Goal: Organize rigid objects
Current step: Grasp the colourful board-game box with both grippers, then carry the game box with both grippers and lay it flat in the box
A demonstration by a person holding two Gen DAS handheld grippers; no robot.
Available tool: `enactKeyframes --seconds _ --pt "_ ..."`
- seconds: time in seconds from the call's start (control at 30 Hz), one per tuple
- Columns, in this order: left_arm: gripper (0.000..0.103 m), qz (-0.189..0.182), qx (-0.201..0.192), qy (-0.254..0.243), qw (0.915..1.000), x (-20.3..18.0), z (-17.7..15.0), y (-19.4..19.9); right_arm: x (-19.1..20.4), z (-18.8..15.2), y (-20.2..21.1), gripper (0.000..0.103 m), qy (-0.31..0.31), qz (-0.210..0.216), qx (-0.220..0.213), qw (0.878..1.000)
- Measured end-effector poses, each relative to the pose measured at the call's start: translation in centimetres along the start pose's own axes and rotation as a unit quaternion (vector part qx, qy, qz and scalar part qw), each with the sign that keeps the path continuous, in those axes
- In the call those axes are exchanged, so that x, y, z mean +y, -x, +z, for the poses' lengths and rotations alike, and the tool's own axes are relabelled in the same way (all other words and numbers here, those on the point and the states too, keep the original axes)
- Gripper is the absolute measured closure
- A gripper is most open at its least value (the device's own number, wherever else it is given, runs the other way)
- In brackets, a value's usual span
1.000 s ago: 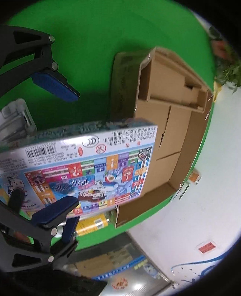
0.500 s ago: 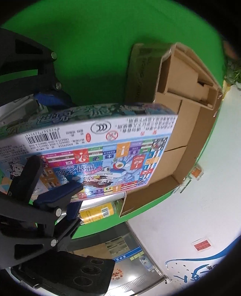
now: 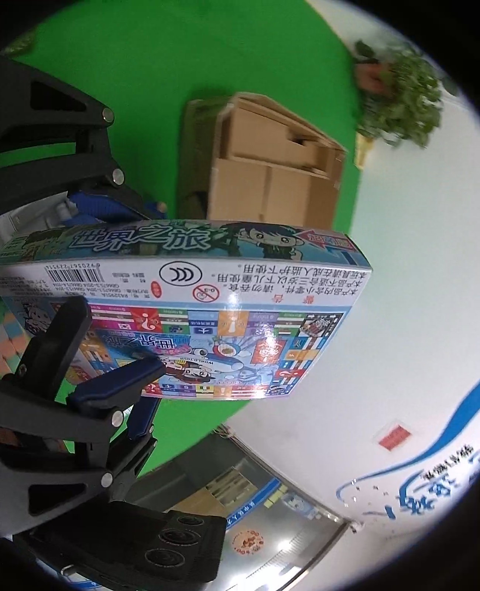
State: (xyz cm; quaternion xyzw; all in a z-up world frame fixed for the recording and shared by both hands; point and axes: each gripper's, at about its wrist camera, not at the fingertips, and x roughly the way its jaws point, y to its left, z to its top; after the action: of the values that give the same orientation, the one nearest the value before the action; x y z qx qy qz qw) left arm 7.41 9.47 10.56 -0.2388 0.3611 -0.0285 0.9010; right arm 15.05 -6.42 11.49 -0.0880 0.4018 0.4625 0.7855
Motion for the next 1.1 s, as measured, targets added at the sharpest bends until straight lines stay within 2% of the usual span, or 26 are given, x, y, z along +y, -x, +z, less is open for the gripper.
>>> enactKeyframes --seconds 0.17,0.43,0.8,1.1 --pt "0.035 -0.008 -0.02 -0.024 0.9995 -0.9 1.5 0.3 -0.4 1.1 1.3 0.002 0.005 -0.015 -0.029 0.999" --pt "0.035 -0.01 -0.02 -0.031 0.9993 -0.8 2.9 -1.2 -1.1 2.1 2.4 0.003 0.001 -0.028 -0.032 0.999" --pt "0.035 0.001 -0.021 -0.027 0.9994 -1.1 4.1 -2.8 -0.2 3.9 -0.1 0.003 -0.001 -0.036 -0.027 0.999" --pt "0.035 0.01 -0.014 -0.018 0.9997 0.9 6.7 -5.2 -0.5 5.9 -3.0 0.003 -0.002 -0.035 -0.016 0.999"
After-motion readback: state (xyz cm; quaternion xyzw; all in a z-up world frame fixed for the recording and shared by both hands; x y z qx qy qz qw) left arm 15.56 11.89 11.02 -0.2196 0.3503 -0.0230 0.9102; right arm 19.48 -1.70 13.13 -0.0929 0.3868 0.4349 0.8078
